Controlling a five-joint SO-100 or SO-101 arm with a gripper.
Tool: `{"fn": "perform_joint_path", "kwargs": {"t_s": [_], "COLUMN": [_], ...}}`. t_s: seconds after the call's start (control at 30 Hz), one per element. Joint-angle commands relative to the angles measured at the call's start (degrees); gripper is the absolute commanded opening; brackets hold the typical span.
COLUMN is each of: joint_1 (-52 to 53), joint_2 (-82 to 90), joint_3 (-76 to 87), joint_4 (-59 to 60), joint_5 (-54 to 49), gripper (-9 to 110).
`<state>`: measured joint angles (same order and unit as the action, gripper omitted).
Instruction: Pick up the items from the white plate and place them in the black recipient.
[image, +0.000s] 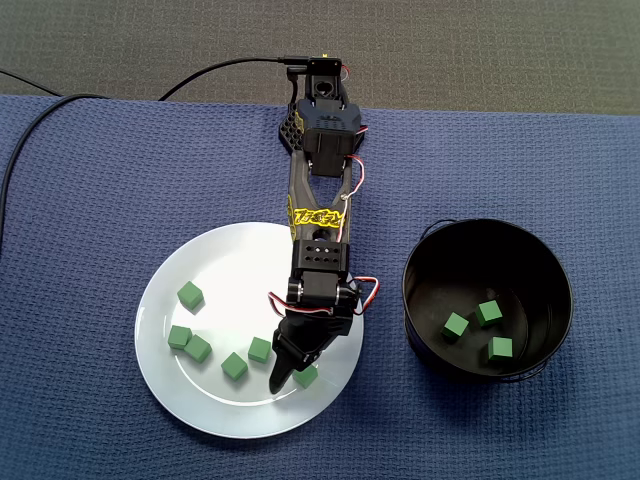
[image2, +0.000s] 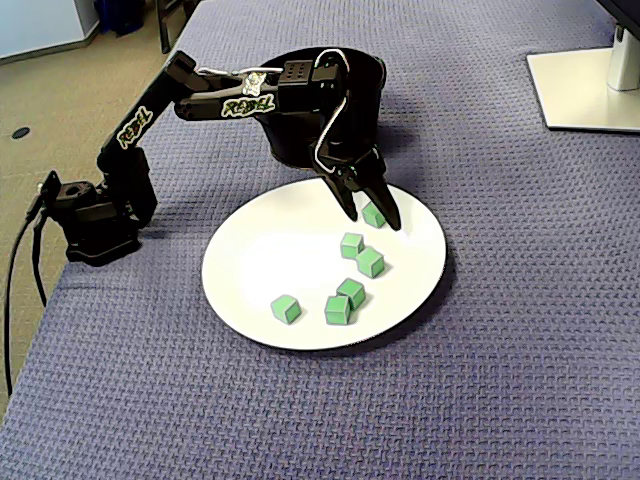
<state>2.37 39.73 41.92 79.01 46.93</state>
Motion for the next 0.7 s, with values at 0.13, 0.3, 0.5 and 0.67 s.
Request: {"fn": "perform_joint_path", "kwargs": {"t_s": [0.13, 0.3, 0.5, 0.67], "joint_1": [-0.62, -0.97, -1.49, -1.32], "joint_2": [1.32, 1.32, 0.79, 5.19], "joint_3": [-2.81, -2.90, -3.25, -1.49], "joint_4": [-2.20, -4.66, -5.45, -3.78], "joint_5": [-0.35, -1.76, -2.55, -3.52], "gripper": [8, 5, 0, 0]}}
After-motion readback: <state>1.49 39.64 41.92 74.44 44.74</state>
